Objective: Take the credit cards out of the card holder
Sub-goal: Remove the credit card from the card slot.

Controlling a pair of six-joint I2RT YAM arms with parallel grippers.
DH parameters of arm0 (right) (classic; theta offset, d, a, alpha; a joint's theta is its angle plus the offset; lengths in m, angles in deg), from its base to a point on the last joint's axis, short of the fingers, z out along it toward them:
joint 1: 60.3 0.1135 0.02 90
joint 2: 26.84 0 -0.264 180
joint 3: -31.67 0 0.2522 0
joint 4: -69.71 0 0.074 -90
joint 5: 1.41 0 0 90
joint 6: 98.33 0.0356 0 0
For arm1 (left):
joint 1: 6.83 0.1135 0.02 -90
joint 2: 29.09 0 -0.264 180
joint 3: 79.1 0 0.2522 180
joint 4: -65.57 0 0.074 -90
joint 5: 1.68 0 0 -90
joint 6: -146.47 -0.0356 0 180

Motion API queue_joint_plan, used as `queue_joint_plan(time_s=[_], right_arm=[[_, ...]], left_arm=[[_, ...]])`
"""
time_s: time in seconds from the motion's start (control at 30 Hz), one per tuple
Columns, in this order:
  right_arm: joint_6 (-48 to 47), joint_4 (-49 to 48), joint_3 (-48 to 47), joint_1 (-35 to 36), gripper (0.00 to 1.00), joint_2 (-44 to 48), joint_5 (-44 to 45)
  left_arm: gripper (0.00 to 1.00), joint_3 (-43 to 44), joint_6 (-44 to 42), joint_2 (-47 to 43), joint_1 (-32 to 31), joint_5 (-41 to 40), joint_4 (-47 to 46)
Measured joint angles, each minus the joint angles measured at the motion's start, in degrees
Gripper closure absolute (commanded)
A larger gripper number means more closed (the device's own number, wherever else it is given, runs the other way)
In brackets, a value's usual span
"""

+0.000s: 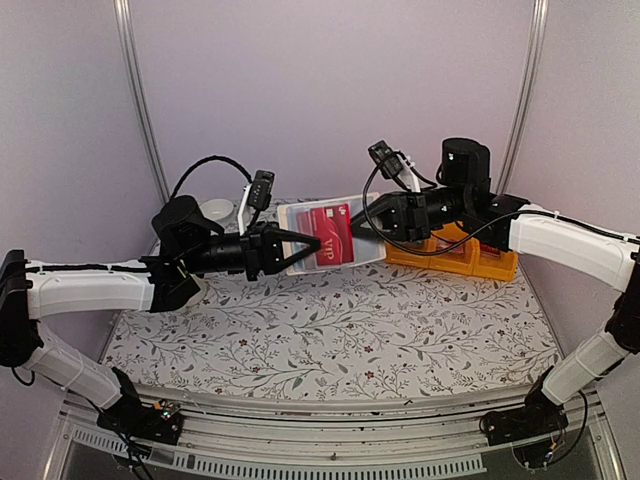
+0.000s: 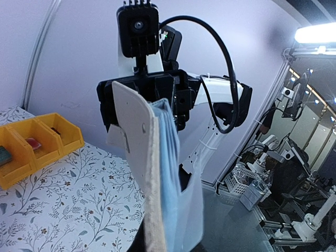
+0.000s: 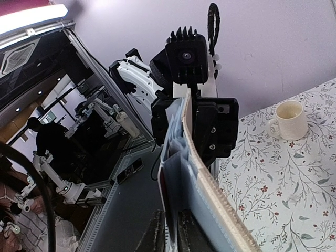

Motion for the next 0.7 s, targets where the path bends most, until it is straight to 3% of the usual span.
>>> queue_joint_plan(time_s=[0.27, 0.7], right_arm=[[0.55, -0.66, 0.00, 0.22, 0.85, -0.02, 0.22], [0.90, -1.27, 0.00, 0.48, 0.98, -0.63, 0.48]], left_arm=[[1.00, 0.00, 0.35, 0.00, 0.00, -0.09, -0.39], [1.00, -0.02, 0.55, 0.02, 0.00, -0.52, -0.35]])
